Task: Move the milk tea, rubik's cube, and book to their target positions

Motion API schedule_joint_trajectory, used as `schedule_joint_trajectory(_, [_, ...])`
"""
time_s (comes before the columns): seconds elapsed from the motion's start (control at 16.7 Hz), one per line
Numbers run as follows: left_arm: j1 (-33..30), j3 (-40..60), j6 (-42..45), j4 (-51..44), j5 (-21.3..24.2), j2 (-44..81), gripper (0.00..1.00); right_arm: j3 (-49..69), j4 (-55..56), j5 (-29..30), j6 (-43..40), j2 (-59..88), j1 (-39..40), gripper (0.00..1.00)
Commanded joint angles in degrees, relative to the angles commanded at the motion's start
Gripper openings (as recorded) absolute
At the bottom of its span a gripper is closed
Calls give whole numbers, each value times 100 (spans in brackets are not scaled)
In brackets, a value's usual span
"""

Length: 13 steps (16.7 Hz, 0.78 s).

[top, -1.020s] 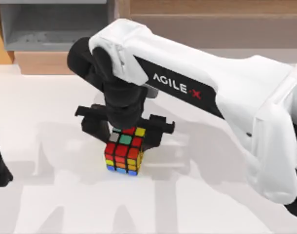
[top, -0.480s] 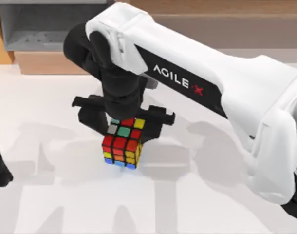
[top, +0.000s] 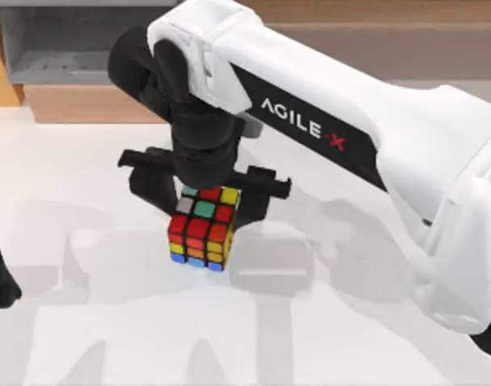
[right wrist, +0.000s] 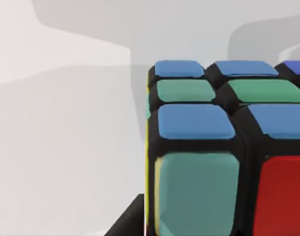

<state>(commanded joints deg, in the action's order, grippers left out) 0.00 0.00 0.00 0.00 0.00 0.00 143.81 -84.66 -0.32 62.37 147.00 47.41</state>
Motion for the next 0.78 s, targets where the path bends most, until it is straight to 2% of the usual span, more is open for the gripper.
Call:
schedule_joint_trajectory(0.3, [0, 0, 0, 0, 0, 0, 100, -905, 1446, -499, -822, -1307, -609, 0])
schedule_joint_trajectory(0.54, [0, 0, 0, 0, 0, 0, 100, -1874, 3387, -1027, -1830, -2938, -1507, 0])
schedule_joint_trajectory(0.78, [0, 0, 0, 0, 0, 0, 100, -2958, 5566, -1418, -3005, -4506, -2772, 0])
